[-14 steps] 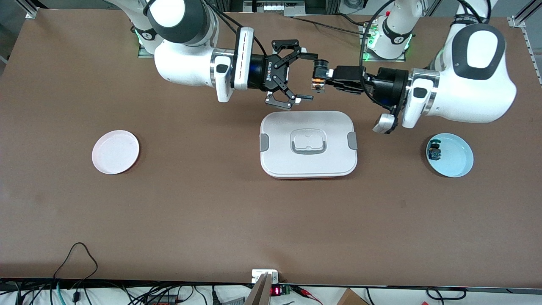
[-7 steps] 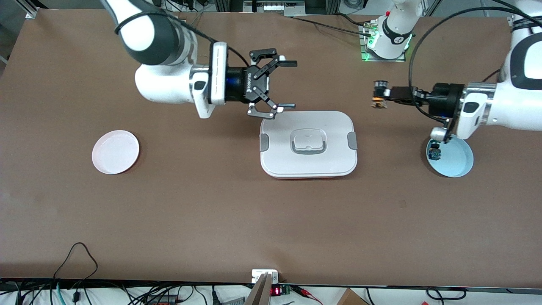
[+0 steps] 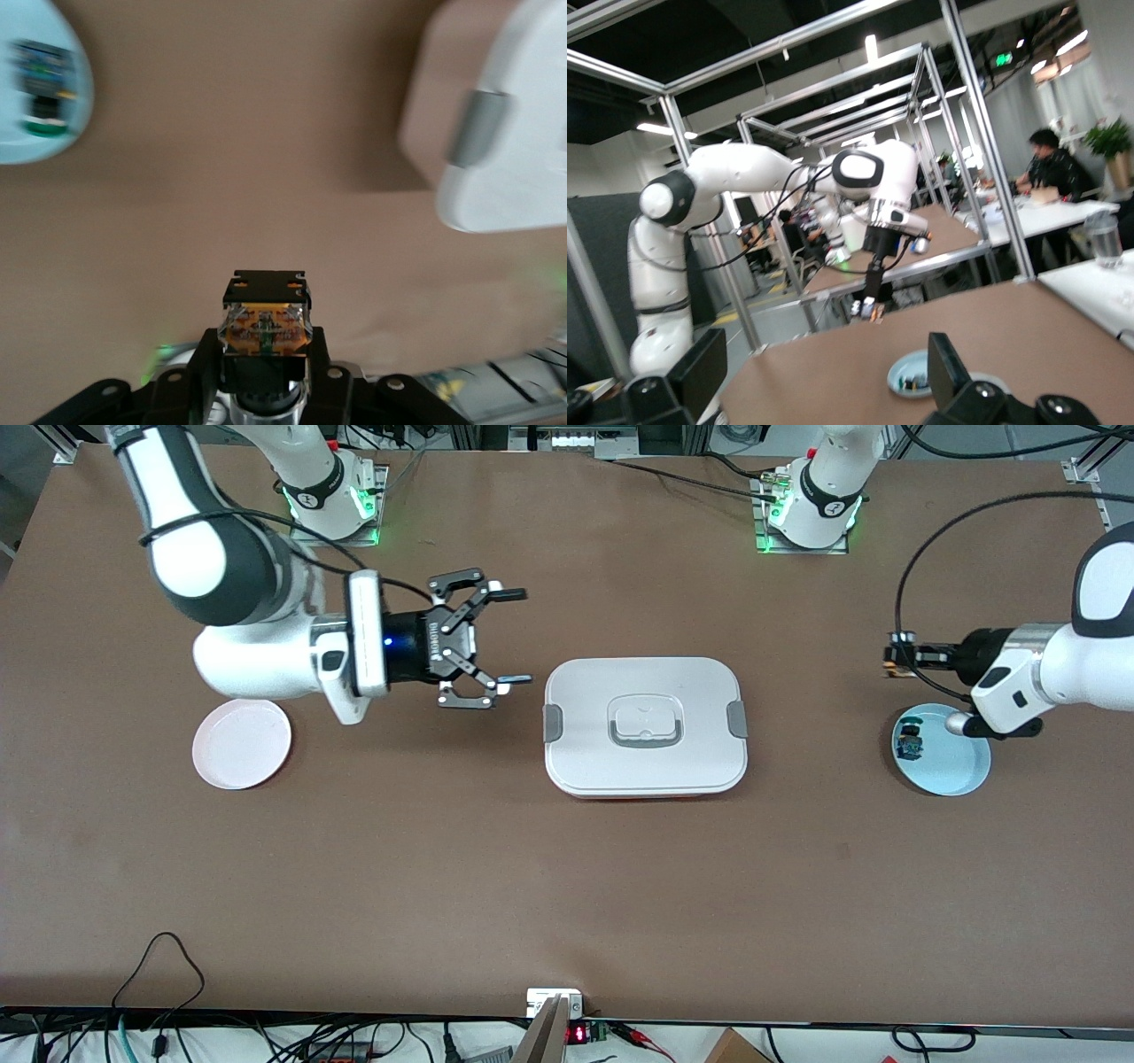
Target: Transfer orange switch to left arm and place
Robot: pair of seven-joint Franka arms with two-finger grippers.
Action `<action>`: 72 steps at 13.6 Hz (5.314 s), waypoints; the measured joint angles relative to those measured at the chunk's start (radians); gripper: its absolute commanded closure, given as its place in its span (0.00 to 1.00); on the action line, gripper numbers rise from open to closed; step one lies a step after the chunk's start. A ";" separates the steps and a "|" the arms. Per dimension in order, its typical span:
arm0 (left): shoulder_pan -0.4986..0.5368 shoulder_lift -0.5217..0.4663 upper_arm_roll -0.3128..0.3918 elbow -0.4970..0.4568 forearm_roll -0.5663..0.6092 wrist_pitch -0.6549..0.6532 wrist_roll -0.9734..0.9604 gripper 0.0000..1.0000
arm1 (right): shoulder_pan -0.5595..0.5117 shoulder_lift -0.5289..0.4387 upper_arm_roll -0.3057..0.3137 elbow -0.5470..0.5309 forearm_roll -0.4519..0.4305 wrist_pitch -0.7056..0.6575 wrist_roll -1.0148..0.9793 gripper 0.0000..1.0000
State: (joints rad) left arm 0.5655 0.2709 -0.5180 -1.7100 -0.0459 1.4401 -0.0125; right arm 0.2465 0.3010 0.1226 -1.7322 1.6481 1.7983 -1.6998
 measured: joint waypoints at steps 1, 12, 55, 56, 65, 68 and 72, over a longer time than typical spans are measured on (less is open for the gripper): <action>0.012 0.028 0.001 -0.001 0.081 0.027 0.010 1.00 | -0.001 -0.006 -0.031 0.000 -0.034 -0.040 0.046 0.00; 0.143 0.310 0.006 -0.102 0.634 0.384 0.005 0.99 | -0.021 -0.040 -0.220 0.000 -0.497 -0.336 0.611 0.00; -0.211 0.074 0.180 0.434 0.099 -0.024 -0.027 0.00 | -0.217 -0.188 -0.206 0.184 -1.667 -0.211 1.694 0.00; -0.286 0.037 0.275 0.418 0.062 -0.029 -0.021 0.00 | -0.217 -0.216 -0.205 0.146 -1.667 -0.199 1.694 0.00; -0.607 -0.221 0.686 0.051 -0.048 0.177 0.164 0.00 | -0.218 -0.271 -0.190 0.114 -1.667 -0.200 1.692 0.00; -0.616 -0.241 0.660 0.036 -0.032 0.188 0.166 0.00 | -0.218 -0.271 -0.190 0.123 -1.667 -0.200 1.689 0.00; -0.619 -0.248 0.586 0.035 0.033 0.190 0.110 0.00 | -0.214 -0.271 -0.184 0.124 -1.667 -0.207 1.683 0.00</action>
State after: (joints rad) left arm -0.0533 0.0230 0.0680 -1.6745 -0.0131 1.6303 0.0970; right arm 0.0323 0.0301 -0.0617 -1.6085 -0.0193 1.5913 -0.0171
